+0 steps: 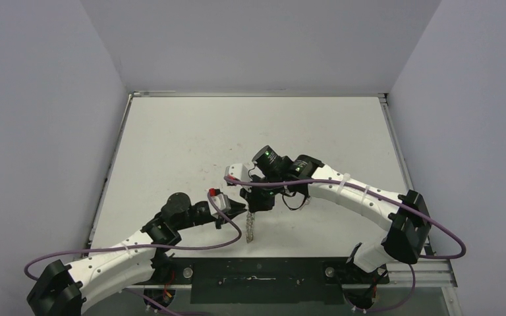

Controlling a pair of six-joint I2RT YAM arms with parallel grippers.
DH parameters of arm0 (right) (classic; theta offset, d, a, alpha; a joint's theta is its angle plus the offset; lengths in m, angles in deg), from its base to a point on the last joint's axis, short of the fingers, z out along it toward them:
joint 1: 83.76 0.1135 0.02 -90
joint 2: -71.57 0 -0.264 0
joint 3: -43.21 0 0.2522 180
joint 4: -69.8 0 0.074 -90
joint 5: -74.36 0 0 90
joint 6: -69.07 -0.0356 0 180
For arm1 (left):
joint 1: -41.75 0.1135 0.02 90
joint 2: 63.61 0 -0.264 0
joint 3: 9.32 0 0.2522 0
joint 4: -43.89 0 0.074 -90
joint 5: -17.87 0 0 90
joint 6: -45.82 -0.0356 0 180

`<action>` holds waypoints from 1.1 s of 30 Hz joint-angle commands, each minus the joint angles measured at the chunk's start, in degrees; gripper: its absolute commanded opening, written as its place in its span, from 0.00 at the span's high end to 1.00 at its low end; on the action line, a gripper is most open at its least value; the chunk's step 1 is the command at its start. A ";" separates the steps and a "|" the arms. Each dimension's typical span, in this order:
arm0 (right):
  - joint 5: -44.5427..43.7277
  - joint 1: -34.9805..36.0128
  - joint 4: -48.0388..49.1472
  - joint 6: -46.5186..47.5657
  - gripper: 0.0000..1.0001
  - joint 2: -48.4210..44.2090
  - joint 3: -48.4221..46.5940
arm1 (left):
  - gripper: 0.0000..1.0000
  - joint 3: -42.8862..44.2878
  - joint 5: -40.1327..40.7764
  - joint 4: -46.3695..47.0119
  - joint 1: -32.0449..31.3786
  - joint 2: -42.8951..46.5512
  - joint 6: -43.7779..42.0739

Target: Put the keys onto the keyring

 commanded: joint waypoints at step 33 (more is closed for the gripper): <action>3.52 -3.19 28.78 -0.87 0.58 -15.80 18.14 | 1.00 -3.23 2.12 14.62 -0.24 -0.20 6.26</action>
